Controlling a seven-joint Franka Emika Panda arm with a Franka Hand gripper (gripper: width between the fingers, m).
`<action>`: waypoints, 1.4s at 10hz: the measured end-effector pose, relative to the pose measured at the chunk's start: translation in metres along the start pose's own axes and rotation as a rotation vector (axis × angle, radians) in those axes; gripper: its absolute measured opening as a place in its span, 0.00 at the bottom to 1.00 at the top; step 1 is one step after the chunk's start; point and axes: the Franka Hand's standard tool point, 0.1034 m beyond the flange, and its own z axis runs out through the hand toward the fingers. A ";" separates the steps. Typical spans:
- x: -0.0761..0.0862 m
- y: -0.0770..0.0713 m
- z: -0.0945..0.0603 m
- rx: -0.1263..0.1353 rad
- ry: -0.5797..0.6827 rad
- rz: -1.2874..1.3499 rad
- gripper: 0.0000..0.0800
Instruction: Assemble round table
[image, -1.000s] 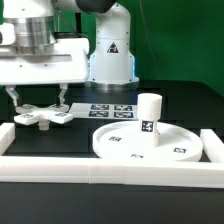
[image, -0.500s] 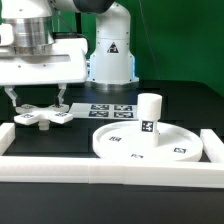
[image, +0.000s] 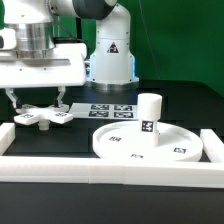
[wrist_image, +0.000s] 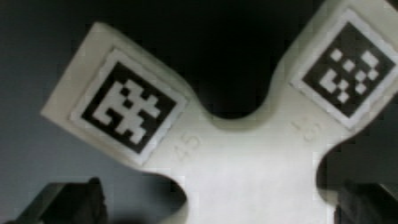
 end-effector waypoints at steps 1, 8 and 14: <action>0.000 -0.003 0.001 -0.004 0.003 -0.006 0.81; -0.001 -0.007 0.011 -0.003 -0.016 -0.022 0.81; -0.003 -0.008 0.017 -0.001 -0.026 -0.024 0.56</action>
Offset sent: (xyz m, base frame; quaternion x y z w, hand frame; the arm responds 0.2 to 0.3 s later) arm 0.0072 0.0041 -0.0015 -0.0019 -0.0057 -0.0120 0.9999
